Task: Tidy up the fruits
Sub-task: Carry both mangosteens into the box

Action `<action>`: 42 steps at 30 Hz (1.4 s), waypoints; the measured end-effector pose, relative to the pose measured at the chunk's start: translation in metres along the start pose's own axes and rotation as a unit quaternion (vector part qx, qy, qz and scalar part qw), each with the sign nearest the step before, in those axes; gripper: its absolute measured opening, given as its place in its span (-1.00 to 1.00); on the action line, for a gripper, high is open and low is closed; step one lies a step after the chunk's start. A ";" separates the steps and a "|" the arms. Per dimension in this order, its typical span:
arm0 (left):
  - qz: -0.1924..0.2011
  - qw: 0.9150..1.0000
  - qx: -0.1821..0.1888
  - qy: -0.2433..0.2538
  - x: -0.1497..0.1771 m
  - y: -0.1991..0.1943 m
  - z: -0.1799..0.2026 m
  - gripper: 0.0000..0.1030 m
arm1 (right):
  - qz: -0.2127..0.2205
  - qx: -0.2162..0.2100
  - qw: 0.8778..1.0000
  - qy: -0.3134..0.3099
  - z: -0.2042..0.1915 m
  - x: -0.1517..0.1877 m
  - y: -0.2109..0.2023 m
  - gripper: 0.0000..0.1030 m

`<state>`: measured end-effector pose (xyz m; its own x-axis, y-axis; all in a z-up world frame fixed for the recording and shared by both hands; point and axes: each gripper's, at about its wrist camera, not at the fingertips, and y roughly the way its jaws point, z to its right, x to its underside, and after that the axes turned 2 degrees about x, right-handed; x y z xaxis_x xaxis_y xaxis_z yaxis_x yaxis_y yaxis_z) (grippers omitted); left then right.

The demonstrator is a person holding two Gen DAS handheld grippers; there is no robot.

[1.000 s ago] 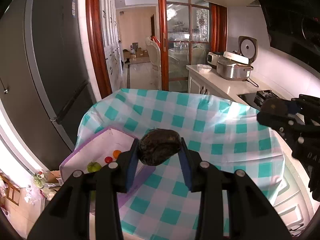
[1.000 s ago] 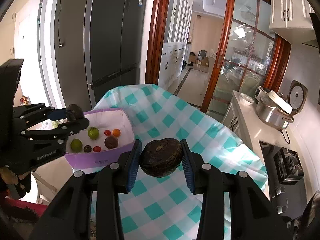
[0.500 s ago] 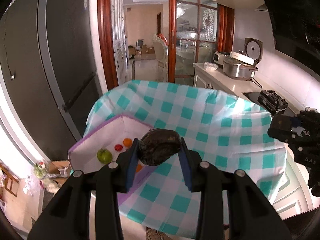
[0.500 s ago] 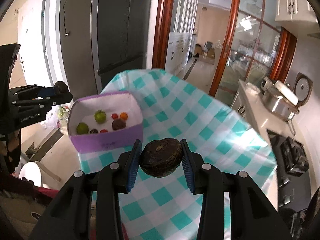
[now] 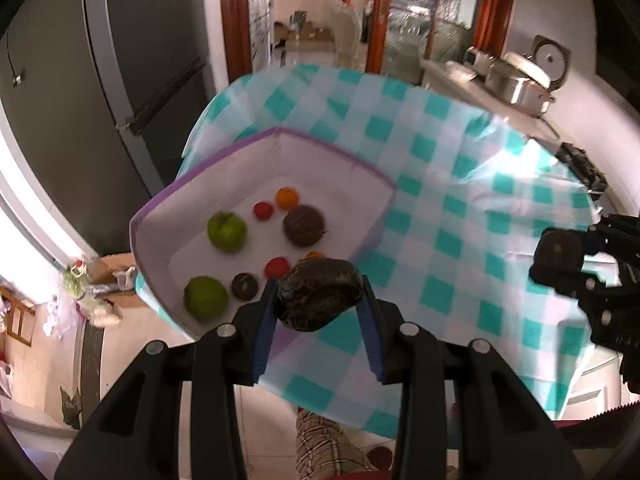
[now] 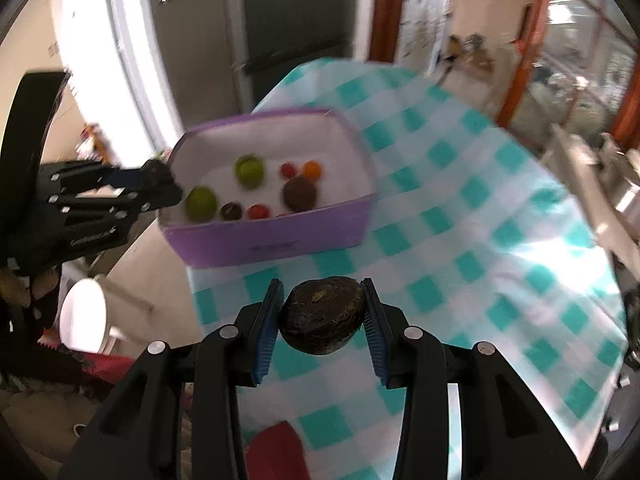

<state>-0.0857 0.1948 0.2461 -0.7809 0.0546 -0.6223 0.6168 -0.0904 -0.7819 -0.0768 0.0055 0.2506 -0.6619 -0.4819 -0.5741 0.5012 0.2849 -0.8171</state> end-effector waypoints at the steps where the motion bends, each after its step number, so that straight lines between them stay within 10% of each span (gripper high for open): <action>1: -0.002 1.000 -0.002 -0.002 -0.001 0.005 -0.006 -0.25 | -0.005 -0.006 1.000 -0.007 -0.005 -0.003 0.007 -0.25; 17: -0.089 0.994 -0.020 -0.062 -0.073 0.127 -0.117 -0.25 | -0.074 -0.060 0.995 -0.040 -0.030 -0.133 0.174 -0.25; 28: -0.216 0.975 0.041 -0.035 -0.083 0.231 -0.096 -0.25 | -0.240 -0.029 0.969 -0.048 -0.003 -0.138 0.276 -0.25; 42: -0.244 0.969 0.040 -0.004 -0.080 0.272 -0.088 -0.23 | -0.272 -0.029 0.960 -0.052 -0.003 -0.129 0.303 -0.25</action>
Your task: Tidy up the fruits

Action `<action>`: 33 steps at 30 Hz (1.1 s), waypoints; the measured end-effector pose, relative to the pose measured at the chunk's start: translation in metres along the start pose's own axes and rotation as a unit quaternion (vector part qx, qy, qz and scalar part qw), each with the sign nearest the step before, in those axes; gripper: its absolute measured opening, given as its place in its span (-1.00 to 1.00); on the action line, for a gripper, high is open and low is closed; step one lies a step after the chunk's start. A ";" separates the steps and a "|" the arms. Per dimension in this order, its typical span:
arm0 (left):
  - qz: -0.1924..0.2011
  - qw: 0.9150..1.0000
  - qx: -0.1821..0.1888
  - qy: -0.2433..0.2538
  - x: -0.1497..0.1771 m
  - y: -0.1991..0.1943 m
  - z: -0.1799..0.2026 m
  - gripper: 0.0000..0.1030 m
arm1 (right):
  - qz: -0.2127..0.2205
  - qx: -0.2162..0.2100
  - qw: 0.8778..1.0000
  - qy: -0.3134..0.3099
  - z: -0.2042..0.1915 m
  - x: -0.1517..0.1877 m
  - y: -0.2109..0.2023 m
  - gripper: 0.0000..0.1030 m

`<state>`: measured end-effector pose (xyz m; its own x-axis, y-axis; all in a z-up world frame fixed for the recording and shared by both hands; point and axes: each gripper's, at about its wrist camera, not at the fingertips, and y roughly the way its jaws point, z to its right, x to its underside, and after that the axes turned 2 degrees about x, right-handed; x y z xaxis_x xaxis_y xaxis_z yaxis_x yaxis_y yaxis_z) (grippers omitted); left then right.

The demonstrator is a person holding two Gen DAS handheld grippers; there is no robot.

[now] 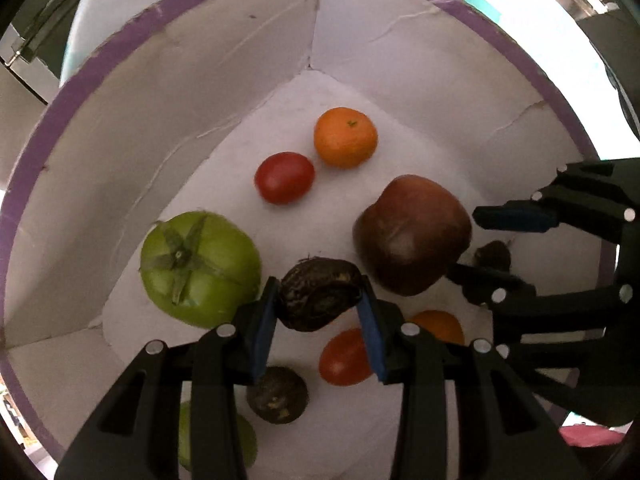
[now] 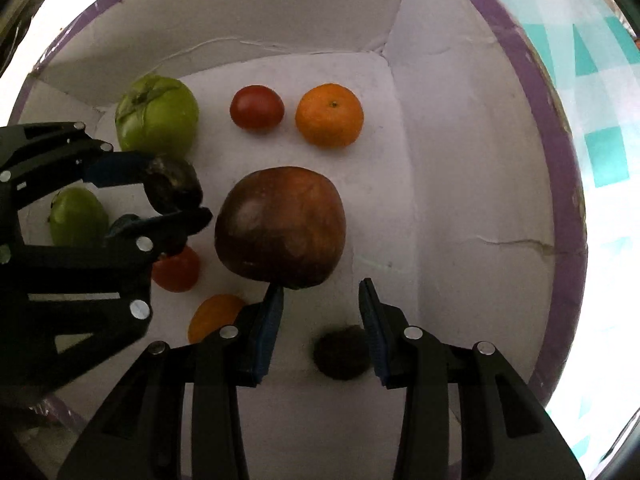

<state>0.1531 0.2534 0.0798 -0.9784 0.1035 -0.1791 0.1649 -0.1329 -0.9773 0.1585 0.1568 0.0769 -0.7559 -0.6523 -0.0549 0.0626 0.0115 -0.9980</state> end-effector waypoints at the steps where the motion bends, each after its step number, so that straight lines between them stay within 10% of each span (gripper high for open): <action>1: 0.001 1.000 0.001 0.002 -0.001 0.000 0.001 -0.23 | -0.001 -0.001 1.000 0.002 0.000 0.001 0.001 -0.25; 11: 0.008 1.000 0.012 0.016 -0.003 -0.001 -0.001 -0.23 | -0.011 0.009 1.000 0.023 0.014 0.018 0.012 -0.18; 14: 0.009 1.000 0.012 0.018 0.001 -0.004 -0.001 -0.17 | -0.010 0.020 0.999 0.038 0.008 0.022 0.008 0.14; 22: 0.043 0.998 0.031 -0.023 0.009 -0.033 -0.012 0.93 | 0.032 0.022 0.999 0.024 -0.013 0.044 -0.015 0.52; 33: 0.123 0.991 -0.033 -0.046 0.055 -0.107 -0.013 0.96 | 0.090 0.032 0.995 -0.009 -0.050 0.061 -0.061 0.68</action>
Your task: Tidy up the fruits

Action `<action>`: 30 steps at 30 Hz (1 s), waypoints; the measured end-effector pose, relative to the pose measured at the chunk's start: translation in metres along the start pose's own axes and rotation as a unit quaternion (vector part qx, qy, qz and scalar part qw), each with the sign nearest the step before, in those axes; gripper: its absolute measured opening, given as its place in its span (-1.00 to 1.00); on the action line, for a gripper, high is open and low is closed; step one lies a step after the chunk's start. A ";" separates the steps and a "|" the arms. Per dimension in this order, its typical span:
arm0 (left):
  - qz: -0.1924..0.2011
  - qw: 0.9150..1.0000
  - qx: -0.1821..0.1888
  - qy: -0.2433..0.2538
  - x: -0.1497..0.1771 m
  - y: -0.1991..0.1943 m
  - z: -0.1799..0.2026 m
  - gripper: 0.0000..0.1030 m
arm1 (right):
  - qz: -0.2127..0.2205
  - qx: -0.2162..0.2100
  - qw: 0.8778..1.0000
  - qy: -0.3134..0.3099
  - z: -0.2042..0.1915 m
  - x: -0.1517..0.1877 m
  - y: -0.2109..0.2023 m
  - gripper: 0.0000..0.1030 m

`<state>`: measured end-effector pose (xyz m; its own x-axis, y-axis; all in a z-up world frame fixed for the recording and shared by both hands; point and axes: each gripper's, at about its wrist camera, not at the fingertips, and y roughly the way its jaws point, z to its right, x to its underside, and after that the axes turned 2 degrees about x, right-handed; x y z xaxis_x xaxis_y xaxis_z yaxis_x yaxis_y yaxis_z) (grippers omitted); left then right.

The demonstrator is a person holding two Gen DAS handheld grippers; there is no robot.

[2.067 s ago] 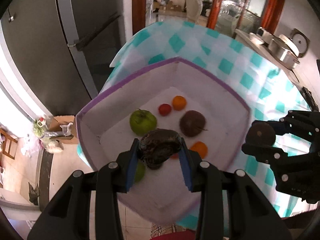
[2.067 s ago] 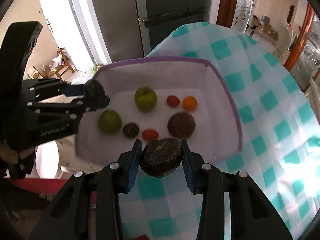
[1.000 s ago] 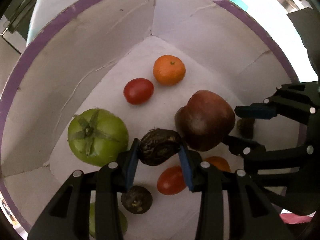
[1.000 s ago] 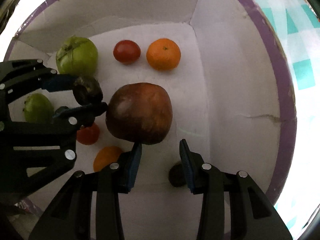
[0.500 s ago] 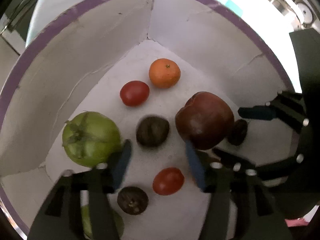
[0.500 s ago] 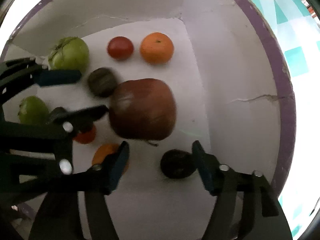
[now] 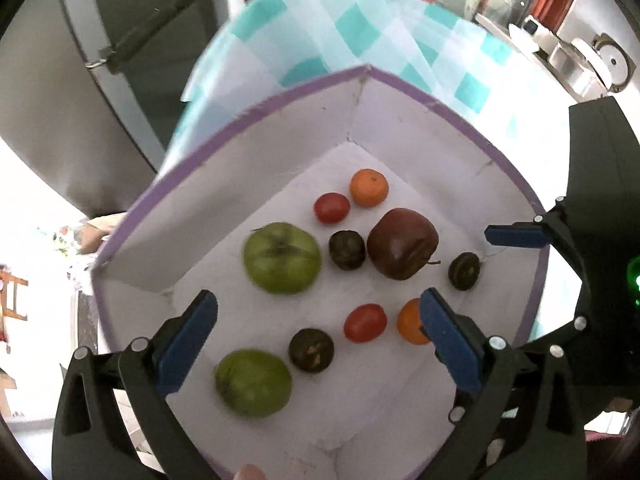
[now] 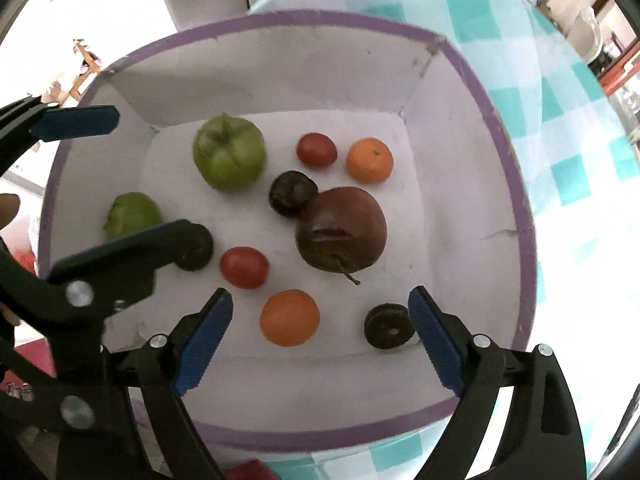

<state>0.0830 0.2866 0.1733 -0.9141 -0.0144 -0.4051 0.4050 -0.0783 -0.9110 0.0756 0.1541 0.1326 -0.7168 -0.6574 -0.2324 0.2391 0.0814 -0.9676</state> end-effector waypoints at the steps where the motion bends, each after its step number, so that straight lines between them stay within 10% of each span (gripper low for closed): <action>1: 0.004 1.000 -0.007 -0.001 0.002 -0.007 0.000 0.96 | 0.006 0.002 1.000 -0.001 0.004 -0.008 -0.003 0.68; 10: 0.092 0.992 -0.077 -0.035 0.018 -0.078 -0.008 0.96 | 0.089 0.019 0.996 0.006 -0.002 -0.024 -0.049 0.68; 17: 0.127 0.970 -0.181 -0.098 0.016 -0.125 -0.010 0.96 | 0.137 0.021 0.990 0.024 0.000 -0.029 -0.079 0.68; 30: 0.056 0.988 -0.115 -0.090 0.026 -0.095 -0.006 0.96 | 0.111 0.018 0.993 0.036 0.001 -0.017 -0.068 0.68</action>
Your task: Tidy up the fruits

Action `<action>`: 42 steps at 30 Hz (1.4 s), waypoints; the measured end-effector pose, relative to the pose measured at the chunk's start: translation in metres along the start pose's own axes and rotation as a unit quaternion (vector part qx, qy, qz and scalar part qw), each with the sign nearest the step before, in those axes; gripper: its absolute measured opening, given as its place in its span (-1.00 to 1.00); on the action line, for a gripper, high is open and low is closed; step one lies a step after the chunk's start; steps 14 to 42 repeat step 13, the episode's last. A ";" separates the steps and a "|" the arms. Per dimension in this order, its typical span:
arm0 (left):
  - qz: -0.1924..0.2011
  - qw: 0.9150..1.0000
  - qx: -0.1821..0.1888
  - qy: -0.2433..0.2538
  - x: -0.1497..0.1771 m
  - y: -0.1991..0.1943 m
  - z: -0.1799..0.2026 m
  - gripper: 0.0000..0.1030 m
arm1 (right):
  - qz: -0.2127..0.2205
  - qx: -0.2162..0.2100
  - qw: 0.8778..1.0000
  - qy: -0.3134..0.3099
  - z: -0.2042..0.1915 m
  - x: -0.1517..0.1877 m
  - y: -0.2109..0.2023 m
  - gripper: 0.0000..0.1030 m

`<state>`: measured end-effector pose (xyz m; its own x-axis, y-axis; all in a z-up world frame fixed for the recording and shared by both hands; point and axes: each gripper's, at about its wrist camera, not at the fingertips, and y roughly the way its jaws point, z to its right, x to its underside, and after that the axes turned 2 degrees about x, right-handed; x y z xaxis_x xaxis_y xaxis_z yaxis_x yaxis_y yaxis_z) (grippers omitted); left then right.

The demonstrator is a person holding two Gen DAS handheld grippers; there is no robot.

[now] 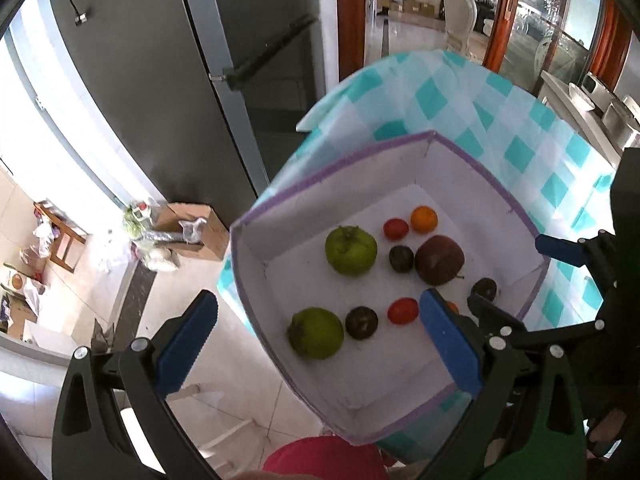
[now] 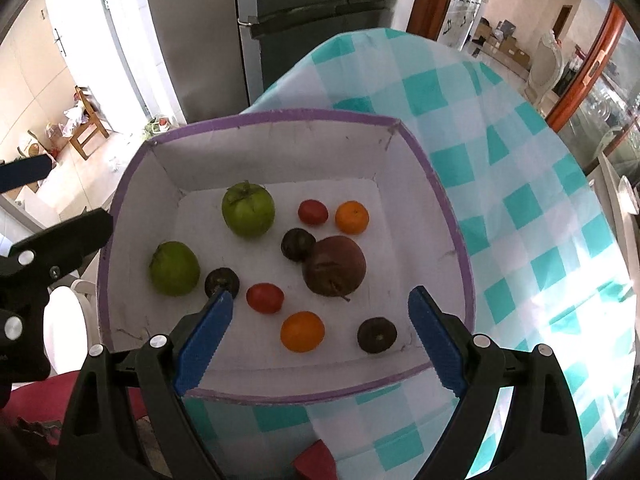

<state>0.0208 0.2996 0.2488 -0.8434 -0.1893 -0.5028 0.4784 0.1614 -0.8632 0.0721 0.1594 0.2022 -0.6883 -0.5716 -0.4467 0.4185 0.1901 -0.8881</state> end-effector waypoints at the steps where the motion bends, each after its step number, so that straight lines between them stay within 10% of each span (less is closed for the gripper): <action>1: -0.003 1.000 0.001 -0.003 0.001 0.002 -0.001 0.96 | -0.001 0.000 1.000 0.001 0.000 0.001 0.001 0.68; 42: -0.055 0.998 -0.001 -0.012 0.026 0.020 0.003 0.96 | -0.010 -0.008 1.000 0.011 0.000 0.021 -0.004 0.68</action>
